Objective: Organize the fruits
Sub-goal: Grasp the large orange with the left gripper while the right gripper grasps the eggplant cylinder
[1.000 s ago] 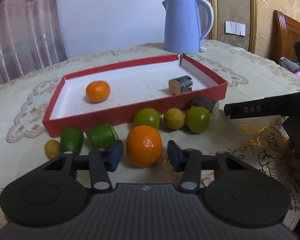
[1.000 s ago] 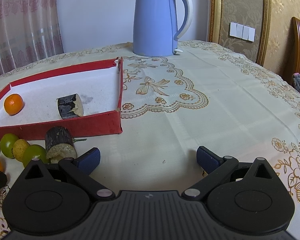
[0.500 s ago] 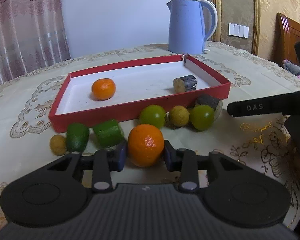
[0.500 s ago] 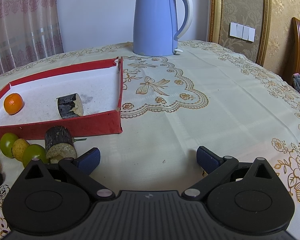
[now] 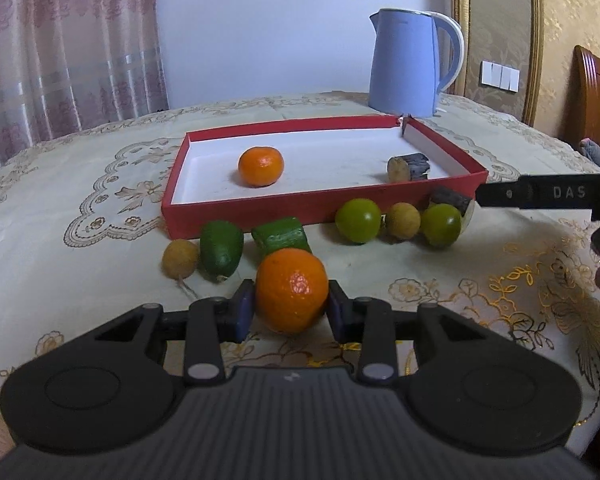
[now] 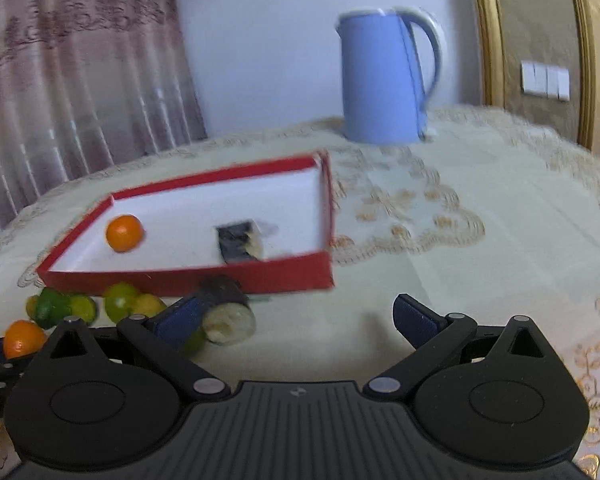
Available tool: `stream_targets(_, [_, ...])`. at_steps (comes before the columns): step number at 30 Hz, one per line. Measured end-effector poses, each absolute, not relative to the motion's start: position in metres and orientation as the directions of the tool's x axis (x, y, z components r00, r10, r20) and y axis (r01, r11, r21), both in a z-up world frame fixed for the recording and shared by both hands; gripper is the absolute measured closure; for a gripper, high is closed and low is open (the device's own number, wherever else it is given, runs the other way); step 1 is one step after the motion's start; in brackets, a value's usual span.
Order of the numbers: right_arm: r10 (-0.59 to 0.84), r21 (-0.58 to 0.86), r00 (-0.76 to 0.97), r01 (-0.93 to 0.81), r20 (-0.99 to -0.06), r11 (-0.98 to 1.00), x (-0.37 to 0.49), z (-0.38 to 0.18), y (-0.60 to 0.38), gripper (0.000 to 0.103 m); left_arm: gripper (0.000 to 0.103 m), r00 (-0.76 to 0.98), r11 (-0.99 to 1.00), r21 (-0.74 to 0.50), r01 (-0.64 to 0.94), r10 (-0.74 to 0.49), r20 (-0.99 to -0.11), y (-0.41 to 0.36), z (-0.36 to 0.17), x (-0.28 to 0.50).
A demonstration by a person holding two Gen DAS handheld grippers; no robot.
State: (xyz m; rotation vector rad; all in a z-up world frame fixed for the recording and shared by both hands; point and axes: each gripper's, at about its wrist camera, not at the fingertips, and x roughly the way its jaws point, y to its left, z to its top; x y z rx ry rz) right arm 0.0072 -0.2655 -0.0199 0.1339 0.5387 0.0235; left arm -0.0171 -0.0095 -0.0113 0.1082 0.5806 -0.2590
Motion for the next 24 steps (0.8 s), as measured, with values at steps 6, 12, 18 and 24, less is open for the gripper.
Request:
stream_targets(6, [0.040, 0.025, 0.841, -0.031, -0.539, 0.999, 0.020, -0.023, -0.250, 0.000, 0.069, 0.805, 0.964, 0.013, 0.267, -0.215, -0.553, -0.005, -0.011, -0.017])
stream_targets(12, [0.041, -0.012, 0.850, -0.056, -0.525, 0.998, 0.026, -0.024, -0.246, 0.000, 0.069, 0.797, 0.963, -0.003, 0.269, -0.224, -0.561, -0.002, -0.013, -0.015])
stream_targets(18, [0.067, 0.035, 0.831, -0.057, -0.552, 0.998, 0.037, -0.026, -0.256, 0.000, 0.069, 0.797, 0.964, -0.016, 0.265, -0.229, -0.559, 0.001, -0.012, -0.016])
stream_targets(24, [0.055, -0.027, 0.823, -0.085, -0.565, 0.996, 0.027, -0.023, -0.256, 0.000, 0.069, 0.790, 0.964, -0.033, 0.265, -0.236, -0.566, 0.002, -0.012, -0.013])
